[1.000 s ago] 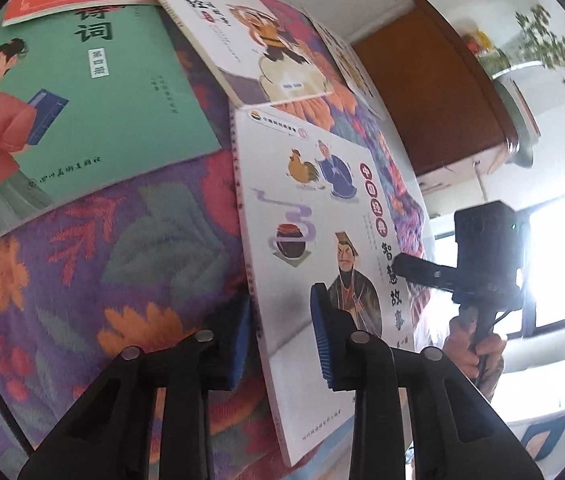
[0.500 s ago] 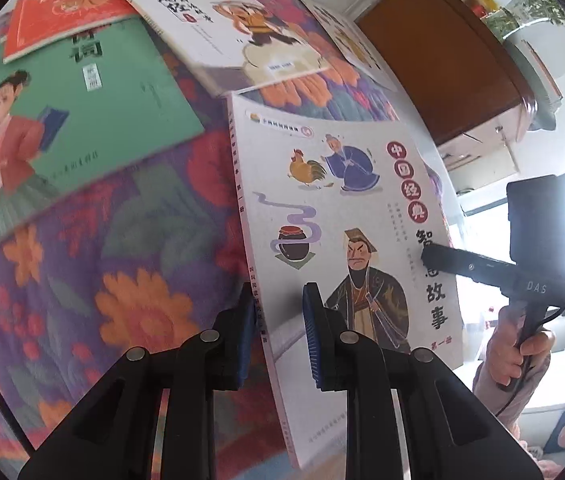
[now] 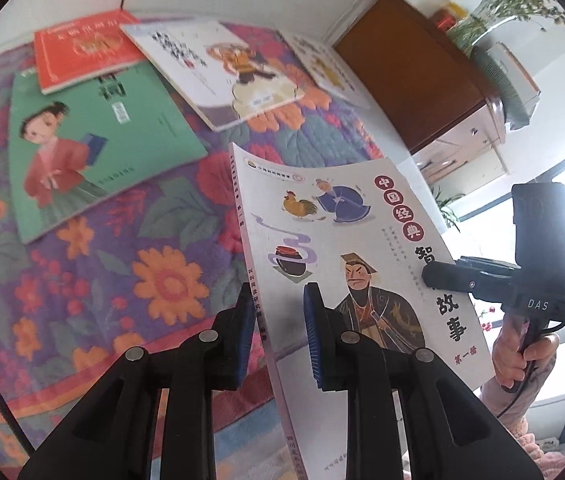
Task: Organize books
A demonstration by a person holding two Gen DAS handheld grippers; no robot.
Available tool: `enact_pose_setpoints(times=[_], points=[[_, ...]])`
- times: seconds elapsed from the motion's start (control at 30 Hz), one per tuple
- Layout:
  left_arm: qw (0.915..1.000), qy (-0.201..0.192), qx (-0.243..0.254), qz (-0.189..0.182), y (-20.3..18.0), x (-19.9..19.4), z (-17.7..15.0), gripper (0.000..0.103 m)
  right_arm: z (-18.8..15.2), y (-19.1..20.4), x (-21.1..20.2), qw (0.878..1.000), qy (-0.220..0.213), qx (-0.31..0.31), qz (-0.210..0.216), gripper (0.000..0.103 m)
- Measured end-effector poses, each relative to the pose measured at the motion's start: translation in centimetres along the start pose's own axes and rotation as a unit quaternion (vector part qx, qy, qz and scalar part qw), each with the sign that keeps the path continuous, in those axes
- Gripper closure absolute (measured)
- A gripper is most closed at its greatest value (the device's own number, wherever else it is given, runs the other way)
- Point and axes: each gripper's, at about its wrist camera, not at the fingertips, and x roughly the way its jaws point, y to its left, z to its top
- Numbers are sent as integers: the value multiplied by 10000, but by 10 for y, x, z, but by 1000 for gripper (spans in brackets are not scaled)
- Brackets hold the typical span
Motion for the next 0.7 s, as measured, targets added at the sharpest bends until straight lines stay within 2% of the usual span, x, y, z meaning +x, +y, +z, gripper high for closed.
enact_pose_setpoints(times=[0.23, 0.37, 0.47, 0.7], points=[[9996, -282, 61, 32, 13, -43, -11, 83, 3, 47, 0, 9991, -44, -411, -65, 86], [9991, -423, 18, -73, 30, -72, -21, 83, 2, 78, 7, 9978, 6, -653, -75, 86], [9978, -658, 43, -16, 42, -98, -27, 83, 5, 99, 14, 9967, 14, -809, -75, 86], [9915, -1282, -84, 218, 82, -170, -42, 82, 13, 180, 41, 9898, -39, -1424, -72, 86]])
